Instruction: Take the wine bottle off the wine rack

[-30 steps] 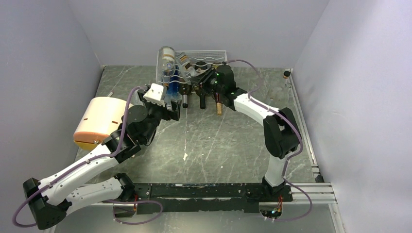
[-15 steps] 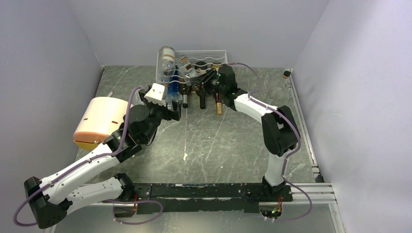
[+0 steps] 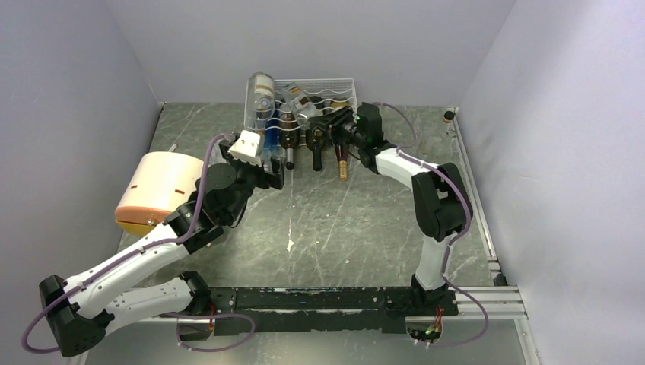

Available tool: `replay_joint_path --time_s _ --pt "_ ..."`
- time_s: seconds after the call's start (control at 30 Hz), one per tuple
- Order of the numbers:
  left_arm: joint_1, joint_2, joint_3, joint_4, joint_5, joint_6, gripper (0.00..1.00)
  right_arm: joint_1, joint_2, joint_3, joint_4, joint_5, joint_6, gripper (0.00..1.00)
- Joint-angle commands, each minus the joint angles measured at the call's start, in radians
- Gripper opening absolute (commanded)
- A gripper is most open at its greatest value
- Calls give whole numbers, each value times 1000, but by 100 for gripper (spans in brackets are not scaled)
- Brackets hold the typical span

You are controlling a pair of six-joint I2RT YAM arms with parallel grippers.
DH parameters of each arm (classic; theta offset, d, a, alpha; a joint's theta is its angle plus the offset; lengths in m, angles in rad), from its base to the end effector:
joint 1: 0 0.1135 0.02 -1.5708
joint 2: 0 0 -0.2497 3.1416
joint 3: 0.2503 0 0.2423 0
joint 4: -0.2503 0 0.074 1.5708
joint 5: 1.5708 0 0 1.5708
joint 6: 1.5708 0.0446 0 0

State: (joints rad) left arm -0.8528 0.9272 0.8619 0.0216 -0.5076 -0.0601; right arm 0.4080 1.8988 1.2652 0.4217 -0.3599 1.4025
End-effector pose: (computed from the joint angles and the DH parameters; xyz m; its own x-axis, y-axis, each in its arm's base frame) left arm 0.1618 -0.1523 0.3529 -0.0490 -0.0237 -0.9985 0.3364 0.9409 -0.0388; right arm 0.3961 0.1883 0.2349 -0.7100 0.6983 -0.0907 0.0752 0.2033 0.9762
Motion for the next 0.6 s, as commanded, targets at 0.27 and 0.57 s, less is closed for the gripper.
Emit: replay_joint_path --time_s 0.27,0.57 --pt "7 23 14 10 21 -7 96 -55 -165 11 258 -74 43 0" --pt "8 29 4 29 39 14 97 -78 -269 -65 214 -121 31 0"
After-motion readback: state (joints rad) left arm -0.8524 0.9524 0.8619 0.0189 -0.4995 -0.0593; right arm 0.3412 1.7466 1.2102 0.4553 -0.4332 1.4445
